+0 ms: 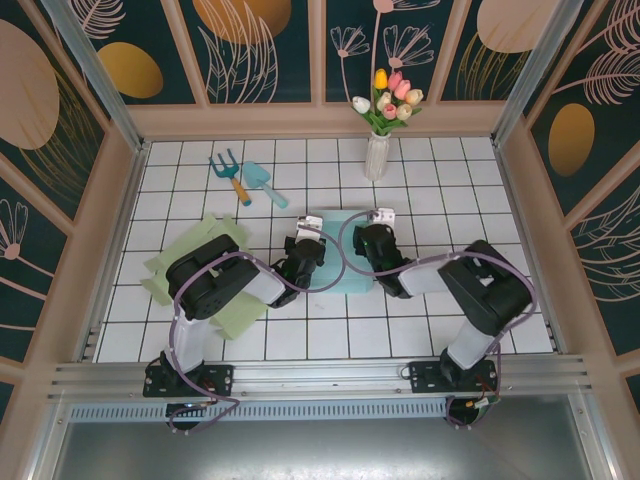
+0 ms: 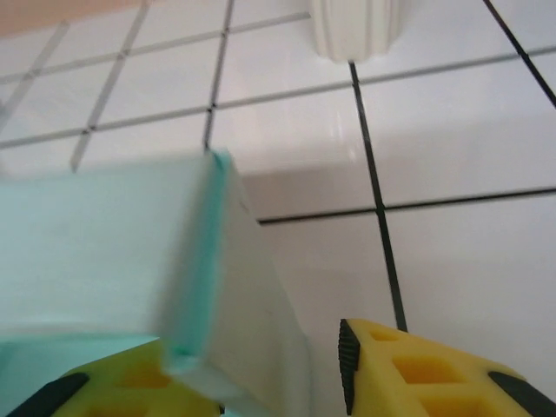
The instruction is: Fold the paper box
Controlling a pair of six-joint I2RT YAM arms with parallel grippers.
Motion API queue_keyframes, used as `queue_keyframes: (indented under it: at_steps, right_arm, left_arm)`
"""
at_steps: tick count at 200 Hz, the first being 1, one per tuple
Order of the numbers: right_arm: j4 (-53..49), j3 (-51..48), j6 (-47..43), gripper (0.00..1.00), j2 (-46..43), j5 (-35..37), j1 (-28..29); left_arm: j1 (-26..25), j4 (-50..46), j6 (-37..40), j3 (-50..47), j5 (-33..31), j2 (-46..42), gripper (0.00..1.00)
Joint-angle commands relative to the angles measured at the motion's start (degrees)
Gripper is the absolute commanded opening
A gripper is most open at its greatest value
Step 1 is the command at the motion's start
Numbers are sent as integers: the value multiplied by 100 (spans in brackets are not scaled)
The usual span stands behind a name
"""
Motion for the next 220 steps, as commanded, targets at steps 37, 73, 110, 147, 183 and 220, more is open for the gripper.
queue_keyframes:
  at_steps: [37,73,110,147,183,220]
  right_arm:
    - [-951,-501,375,44,-1698,-315,196]
    - [-2236,-615,345,44,-3155,-314,354]
    - [-4015,-429,125,45,-4555,-38,401]
    - [-4507,-473,-620,47,-5254,589,383]
    - [-3755,-1139,-429,47,-5678,537,367]
    - [-3741,-1402,-361,47,-6418,426,366]
  left_arm:
    - [46,-836,174,19,-209,256,2]
    - [44,-1022,149,116,-198,256,2]
    - [48,-1258,122,239,-218,228,0]
    - [44,-1532,368,425,-244,21,0]
    - [45,-2018,916,746,-262,-686,0]
    - [49,-2945,1781,1142,331,-1723,1]
